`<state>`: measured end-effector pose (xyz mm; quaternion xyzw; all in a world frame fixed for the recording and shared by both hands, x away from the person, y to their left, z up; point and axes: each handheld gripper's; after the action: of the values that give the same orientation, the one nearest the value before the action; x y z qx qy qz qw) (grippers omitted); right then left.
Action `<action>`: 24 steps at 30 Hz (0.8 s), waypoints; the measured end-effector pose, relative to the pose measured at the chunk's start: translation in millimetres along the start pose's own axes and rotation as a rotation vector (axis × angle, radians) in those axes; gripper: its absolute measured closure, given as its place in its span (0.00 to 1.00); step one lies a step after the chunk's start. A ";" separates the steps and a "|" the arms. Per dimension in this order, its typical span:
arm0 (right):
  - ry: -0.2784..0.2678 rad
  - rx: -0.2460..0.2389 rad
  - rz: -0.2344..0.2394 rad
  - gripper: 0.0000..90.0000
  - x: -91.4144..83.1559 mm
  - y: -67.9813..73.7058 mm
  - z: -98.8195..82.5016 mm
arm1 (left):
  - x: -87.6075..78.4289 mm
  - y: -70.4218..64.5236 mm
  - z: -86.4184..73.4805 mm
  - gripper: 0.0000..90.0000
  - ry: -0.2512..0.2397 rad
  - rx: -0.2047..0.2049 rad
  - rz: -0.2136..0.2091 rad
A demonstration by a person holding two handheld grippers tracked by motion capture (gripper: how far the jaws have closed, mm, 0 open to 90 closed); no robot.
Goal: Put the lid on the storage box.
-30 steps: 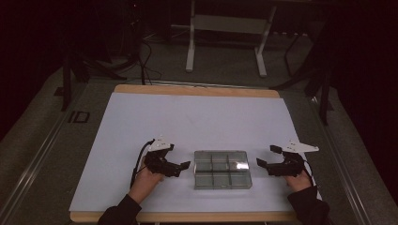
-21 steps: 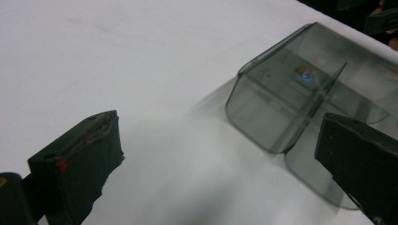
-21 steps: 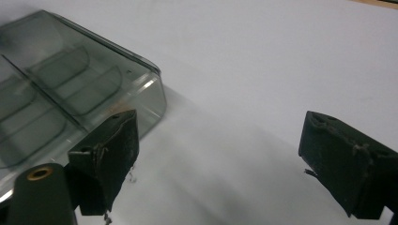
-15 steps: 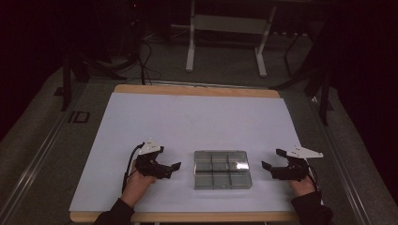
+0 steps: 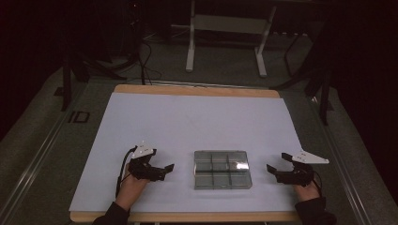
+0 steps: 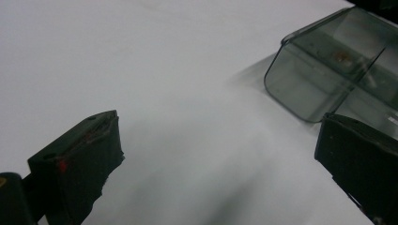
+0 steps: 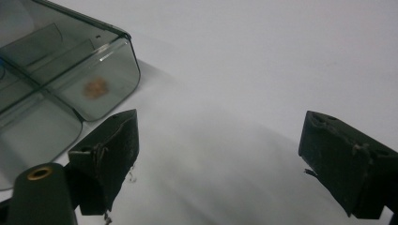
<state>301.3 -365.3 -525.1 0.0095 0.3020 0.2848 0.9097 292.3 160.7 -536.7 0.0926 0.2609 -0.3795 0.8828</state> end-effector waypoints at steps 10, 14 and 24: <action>0.020 0.015 -0.028 0.14 -4.6 -6.2 -9.5 | -7.9 3.9 -7.4 0.02 -0.011 -0.026 0.042; -0.002 0.031 -0.051 0.14 -8.5 -8.1 -11.3 | -11.2 2.7 -7.8 0.02 -0.016 -0.015 0.060; -0.036 0.066 -0.118 0.14 -17.4 -17.3 -17.4 | -17.5 5.3 -13.6 0.02 -0.035 -0.045 0.137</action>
<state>289.1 -391.6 -533.1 0.0267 0.2949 0.2205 0.9294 280.7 180.2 -539.1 0.0838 0.2468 -0.3138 0.9130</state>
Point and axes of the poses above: each handheld gripper's, and its own axes: x roughly forward along the jaws, z roughly out of its top, y roughly to its left, and after that the axes turned 11 degrees about x, right-handed
